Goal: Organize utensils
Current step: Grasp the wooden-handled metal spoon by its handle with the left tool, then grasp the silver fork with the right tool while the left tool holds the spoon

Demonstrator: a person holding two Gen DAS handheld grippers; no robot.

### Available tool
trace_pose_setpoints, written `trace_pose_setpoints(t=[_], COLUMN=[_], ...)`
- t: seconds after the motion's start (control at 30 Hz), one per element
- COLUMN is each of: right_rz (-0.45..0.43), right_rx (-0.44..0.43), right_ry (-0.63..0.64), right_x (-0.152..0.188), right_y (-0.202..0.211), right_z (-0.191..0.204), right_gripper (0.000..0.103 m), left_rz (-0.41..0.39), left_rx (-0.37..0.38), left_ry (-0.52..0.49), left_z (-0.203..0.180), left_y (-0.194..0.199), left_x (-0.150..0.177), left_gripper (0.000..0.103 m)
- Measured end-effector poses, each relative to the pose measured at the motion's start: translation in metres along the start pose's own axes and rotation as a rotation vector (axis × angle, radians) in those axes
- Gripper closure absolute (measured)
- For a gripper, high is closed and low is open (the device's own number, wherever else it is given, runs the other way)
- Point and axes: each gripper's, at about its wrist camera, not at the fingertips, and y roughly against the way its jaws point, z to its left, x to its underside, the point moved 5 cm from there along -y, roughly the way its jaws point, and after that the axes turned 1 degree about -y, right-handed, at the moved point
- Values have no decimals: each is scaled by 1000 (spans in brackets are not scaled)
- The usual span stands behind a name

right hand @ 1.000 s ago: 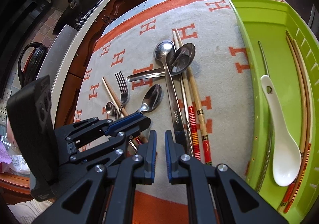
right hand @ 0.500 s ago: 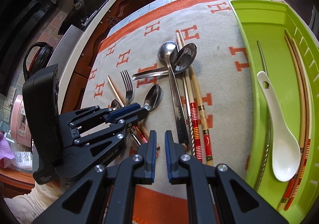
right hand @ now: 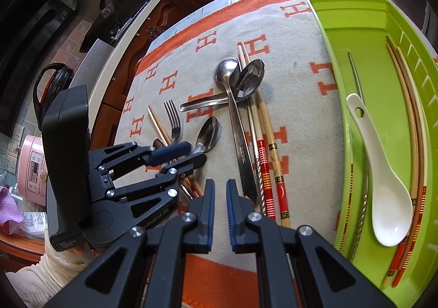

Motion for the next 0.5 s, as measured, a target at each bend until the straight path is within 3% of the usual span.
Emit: trace_pose_setpoints(t=[0.1, 0.5], right_rz=[-4, 4], right_rx=[1, 2], right_ry=[6, 37], right_x=[0, -4], right_y=[2, -4], right_z=[1, 15], right_gripper=[95, 95], left_rz=[1, -95], left_rx=[-18, 101], left_ry=[24, 414], left_z=[-1, 55], left_y=[0, 52], left_x=[-1, 25], left_gripper=[99, 99])
